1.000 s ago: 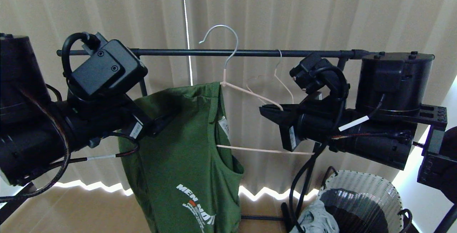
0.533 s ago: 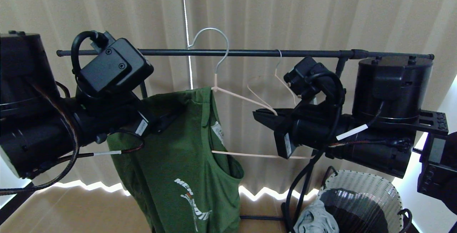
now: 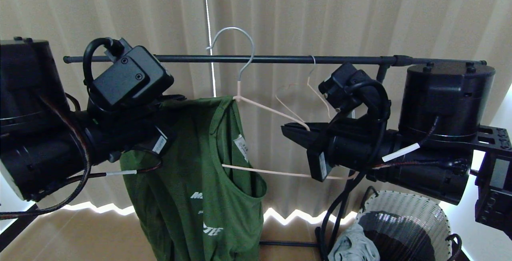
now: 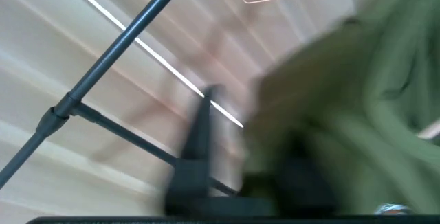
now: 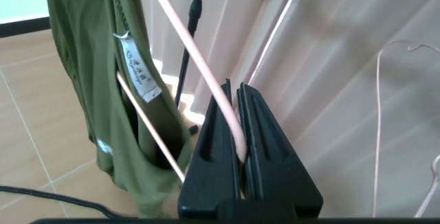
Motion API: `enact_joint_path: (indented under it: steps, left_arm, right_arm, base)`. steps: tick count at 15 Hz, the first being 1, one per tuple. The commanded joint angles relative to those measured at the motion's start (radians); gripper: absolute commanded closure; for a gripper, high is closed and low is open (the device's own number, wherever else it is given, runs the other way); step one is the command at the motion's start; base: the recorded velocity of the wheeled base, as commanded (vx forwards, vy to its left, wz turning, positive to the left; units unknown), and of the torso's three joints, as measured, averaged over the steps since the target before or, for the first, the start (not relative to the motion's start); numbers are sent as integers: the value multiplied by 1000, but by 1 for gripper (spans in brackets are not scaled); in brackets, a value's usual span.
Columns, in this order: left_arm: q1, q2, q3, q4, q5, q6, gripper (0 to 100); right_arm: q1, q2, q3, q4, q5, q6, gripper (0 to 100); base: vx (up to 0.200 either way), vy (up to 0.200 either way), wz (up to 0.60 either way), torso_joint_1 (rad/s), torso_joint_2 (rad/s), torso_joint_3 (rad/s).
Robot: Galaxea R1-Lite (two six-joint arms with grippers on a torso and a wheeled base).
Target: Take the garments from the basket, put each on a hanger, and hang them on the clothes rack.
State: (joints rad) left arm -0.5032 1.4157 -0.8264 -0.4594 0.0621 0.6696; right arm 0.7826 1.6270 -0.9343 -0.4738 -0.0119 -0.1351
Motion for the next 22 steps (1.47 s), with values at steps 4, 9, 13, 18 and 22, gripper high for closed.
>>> enact_joint_path:
  steps: [4, 9, 13, 18, 22]
  left_arm:
    - [0, -1, 7, -1, 2, -2, 100]
    - [0, -37, 46, -2, 8, -2, 100]
    - [28, -37, 49, -2, 139, -5, 100]
    - [60, -26, 49, -2, 291, -16, 100]
    - [34, 38, 0, -94, 303, -117, 100]
  right_arm:
    - [1, -12, 0, 0, 0, 0, 100]
    - [1, -13, 0, 3, -5, -4, 100]
    - [1, -16, 2, 0, -11, -1, 0]
    - [1, -58, 58, -2, -10, -1, 0]
    - [30, -55, 123, -2, -5, -1, 0]
  base:
    - [0, 0, 0, 0, 0, 0]
    - [0, 0, 0, 0, 0, 0]
    - [0, 0, 0, 0, 0, 0]
    - [0, 0, 0, 0, 0, 0]
    - [0, 0, 0, 0, 0, 0]
